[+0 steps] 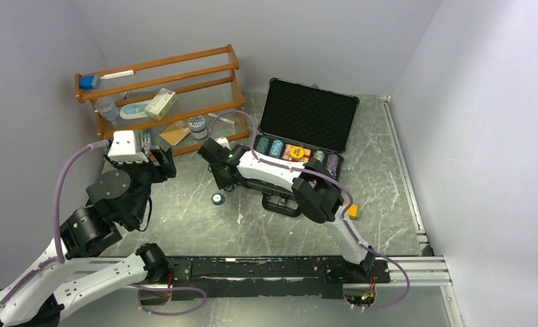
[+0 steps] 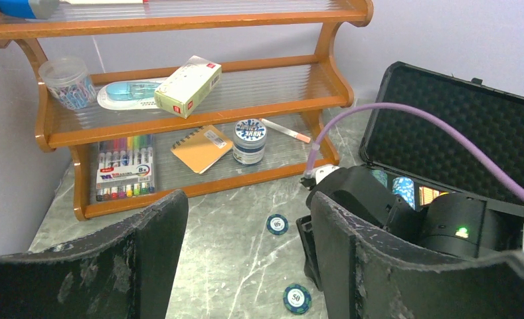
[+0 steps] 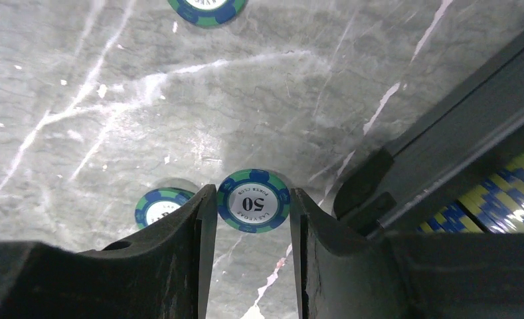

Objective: Pack up texas hold em set

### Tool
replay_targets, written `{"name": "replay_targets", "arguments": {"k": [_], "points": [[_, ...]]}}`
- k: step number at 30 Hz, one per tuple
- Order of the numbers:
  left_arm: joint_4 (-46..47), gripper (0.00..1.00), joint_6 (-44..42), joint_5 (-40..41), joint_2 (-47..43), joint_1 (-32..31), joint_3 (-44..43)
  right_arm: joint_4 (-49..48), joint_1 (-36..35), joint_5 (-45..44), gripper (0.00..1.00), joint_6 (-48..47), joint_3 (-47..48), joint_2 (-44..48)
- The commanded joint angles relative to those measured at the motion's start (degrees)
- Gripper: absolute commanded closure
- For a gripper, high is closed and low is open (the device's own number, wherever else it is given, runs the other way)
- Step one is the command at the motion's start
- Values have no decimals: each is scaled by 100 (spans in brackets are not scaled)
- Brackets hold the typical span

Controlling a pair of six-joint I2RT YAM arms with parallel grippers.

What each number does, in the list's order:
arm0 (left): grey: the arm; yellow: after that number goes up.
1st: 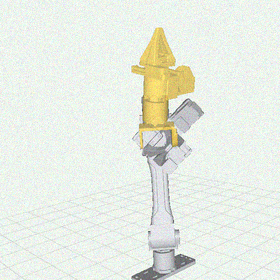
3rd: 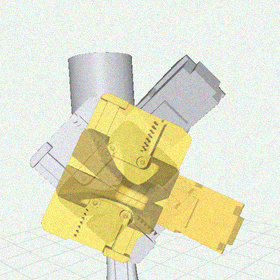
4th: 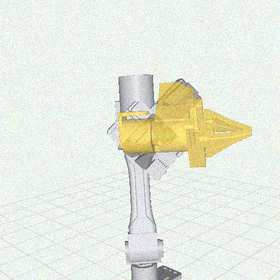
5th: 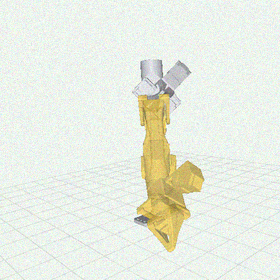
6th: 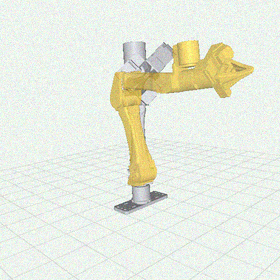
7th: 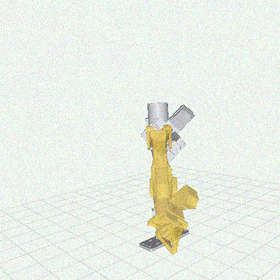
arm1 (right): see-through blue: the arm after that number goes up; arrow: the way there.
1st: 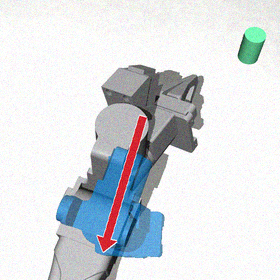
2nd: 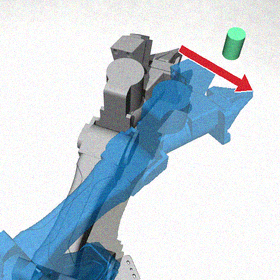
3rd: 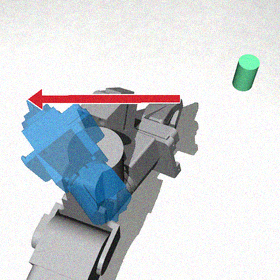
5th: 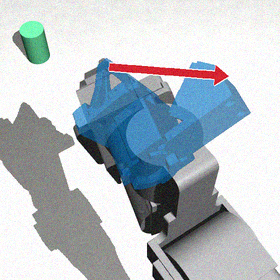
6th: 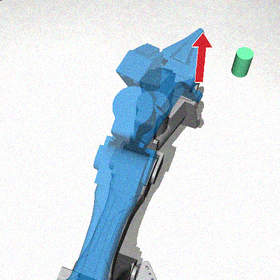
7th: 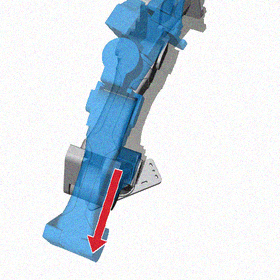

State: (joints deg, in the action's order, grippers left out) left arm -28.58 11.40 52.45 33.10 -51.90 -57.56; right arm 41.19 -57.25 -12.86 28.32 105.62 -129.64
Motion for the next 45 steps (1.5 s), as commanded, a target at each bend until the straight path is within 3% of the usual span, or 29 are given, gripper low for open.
{"name": "replay_targets", "arguments": {"k": [1, 35, 45], "points": [[63, 28, -12, 63, -26, 13, 34, -127, -24, -195, 57, 80, -53, 456], [62, 27, -23, 82, -51, 13, 60, -122, -425, 529, 53, -154, 404, -188], [45, 28, -2, 85, -32, 13, 52, -288, -401, 82, 35, -99, 456, -36]]}}
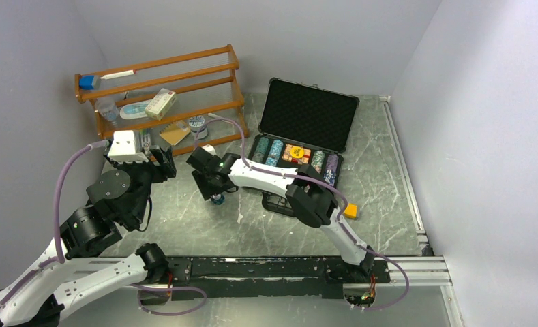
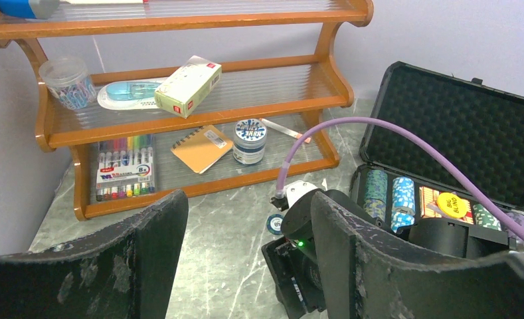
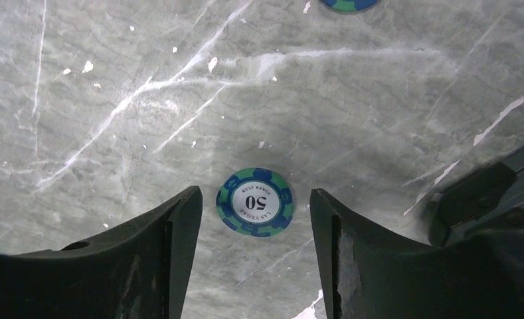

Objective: Pack up texas hold em set

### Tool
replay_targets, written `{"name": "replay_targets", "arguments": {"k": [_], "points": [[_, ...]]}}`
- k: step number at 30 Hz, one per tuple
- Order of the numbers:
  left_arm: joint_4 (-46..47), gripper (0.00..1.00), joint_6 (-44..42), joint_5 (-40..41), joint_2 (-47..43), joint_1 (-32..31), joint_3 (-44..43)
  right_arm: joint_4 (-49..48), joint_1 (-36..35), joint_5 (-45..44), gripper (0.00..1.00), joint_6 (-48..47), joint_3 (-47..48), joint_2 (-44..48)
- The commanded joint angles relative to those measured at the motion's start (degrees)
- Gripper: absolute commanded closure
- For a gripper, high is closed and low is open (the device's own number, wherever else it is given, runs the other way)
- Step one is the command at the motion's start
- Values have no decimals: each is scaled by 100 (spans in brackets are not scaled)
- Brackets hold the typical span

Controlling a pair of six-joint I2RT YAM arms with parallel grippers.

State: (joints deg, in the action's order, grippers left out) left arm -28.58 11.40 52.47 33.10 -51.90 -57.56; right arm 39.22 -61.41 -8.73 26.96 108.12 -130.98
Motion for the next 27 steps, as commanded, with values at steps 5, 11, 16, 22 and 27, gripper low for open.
{"name": "replay_targets", "arguments": {"k": [5, 11, 16, 22, 27], "points": [[52, 28, 3, 89, -48, 11, 52, -411, 170, -856, 32, 357, 201, 36], [57, 28, -5, 84, -37, 13, 61, -783, 327, -983, 31, 291, 420, -314], [55, 28, -6, 88, -24, 13, 61, -722, 328, -1127, 31, 156, 893, -775], [70, 27, -15, 95, -24, 13, 69, -913, 337, -1408, 31, 120, 1069, -1018], [72, 27, -19, 82, 3, 13, 61, -823, 456, -1312, 32, 189, 1385, -1397]]}}
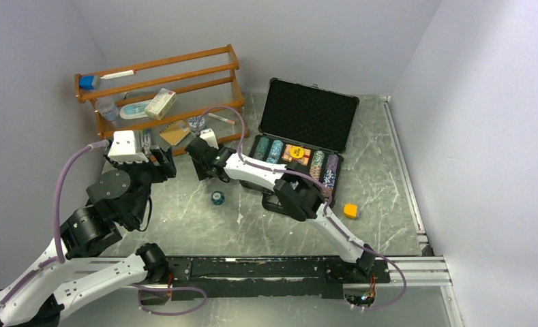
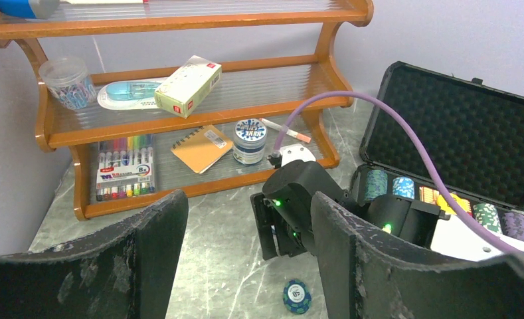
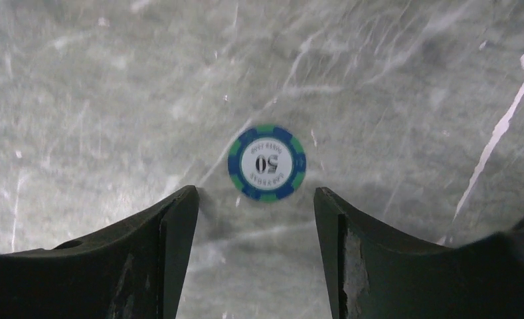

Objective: Pack up texas hold em set

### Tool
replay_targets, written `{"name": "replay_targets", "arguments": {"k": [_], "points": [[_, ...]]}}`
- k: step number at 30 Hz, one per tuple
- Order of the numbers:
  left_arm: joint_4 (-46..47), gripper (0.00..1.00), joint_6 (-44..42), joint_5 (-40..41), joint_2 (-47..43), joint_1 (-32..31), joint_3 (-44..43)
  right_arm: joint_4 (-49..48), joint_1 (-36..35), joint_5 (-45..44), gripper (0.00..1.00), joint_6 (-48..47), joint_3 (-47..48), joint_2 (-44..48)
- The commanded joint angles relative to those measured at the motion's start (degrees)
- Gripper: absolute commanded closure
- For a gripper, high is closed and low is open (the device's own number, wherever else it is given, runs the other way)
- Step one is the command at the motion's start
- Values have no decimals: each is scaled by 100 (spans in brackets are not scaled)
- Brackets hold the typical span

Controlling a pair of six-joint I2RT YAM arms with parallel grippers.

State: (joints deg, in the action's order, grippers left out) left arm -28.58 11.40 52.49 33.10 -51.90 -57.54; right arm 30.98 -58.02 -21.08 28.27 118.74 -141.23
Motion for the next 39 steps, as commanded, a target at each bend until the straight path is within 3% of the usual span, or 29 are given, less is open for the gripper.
{"name": "replay_targets", "arguments": {"k": [1, 12, 17, 28, 39], "points": [[72, 28, -16, 83, 11, 11, 52, 63, 150, 11, 33, 93, 422, -453], [73, 27, -35, 85, 14, 11, 50, 682, 267, 467, 50, 226, 1151, -990], [83, 27, -31, 80, -10, 13, 54, 1235, 238, 528, 51, 21, 1579, -1187], [63, 28, -24, 56, 13, 13, 41, 1594, 103, 825, 63, -689, 270, -375], [67, 27, -13, 19, 36, 13, 28, 1412, 77, 1039, 62, -870, -1307, 741]]}}
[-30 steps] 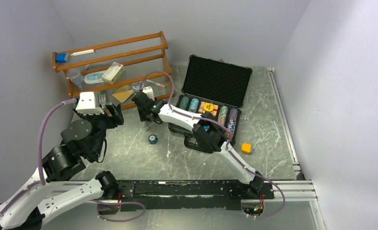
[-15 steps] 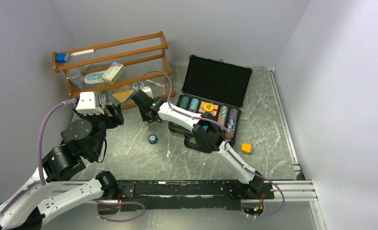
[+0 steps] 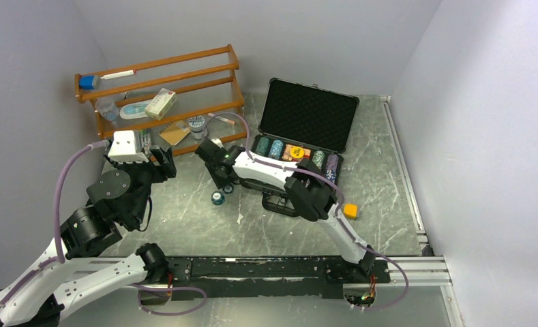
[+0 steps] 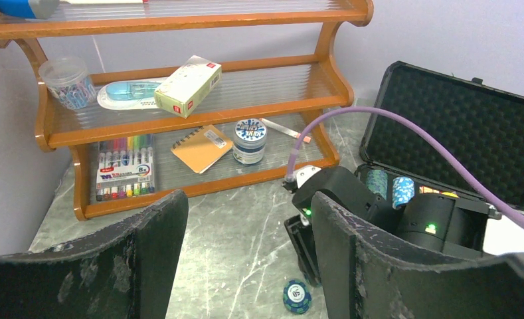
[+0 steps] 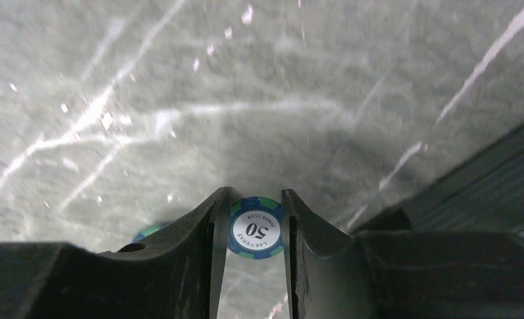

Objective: Pack up texas hold em set

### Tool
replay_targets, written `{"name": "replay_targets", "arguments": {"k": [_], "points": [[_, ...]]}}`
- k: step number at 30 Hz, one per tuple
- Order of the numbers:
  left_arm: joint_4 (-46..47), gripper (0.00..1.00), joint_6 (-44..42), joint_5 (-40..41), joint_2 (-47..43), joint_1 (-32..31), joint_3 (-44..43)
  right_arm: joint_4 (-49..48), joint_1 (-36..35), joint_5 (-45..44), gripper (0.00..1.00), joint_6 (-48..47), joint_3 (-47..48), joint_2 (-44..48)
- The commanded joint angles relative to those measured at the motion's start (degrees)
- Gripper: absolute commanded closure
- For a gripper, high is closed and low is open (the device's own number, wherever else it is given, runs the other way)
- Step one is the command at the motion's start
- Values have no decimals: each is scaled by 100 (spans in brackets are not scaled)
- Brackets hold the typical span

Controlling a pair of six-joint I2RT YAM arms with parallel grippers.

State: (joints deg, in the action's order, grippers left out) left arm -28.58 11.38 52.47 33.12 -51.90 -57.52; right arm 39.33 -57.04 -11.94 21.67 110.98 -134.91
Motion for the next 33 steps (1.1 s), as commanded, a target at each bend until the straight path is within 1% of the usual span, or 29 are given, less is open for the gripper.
{"name": "replay_targets", "arguments": {"k": [1, 4, 10, 14, 17, 21, 23, 27, 33], "points": [[49, 28, 2, 44, 36, 13, 22, 563, -23, 126, 62, -218, -680, 182], [66, 28, 10, 24, 20, 13, 38, 588, -25, 169, 62, -188, -1079, 352], [72, 27, -10, 58, 8, 13, 48, 196, -81, 734, 61, -23, -2065, 897], [64, 28, -8, 55, 22, 13, 48, 167, -203, 838, 60, 78, -2498, 1142], [53, 28, -10, 67, 27, 13, 39, 251, -326, 837, 56, 67, -2637, 1224], [54, 28, -4, 61, 1, 13, 48, 303, -394, 668, 47, 85, -2664, 1241], [53, 28, -2, 70, -7, 10, 54, 323, -396, 621, 46, 112, -2665, 1219], [55, 27, -4, 70, -14, 13, 56, 369, -404, 551, 46, 141, -2805, 1257], [52, 28, 5, 58, -8, 13, 51, 312, -405, 624, 52, 178, -3072, 1421]]}}
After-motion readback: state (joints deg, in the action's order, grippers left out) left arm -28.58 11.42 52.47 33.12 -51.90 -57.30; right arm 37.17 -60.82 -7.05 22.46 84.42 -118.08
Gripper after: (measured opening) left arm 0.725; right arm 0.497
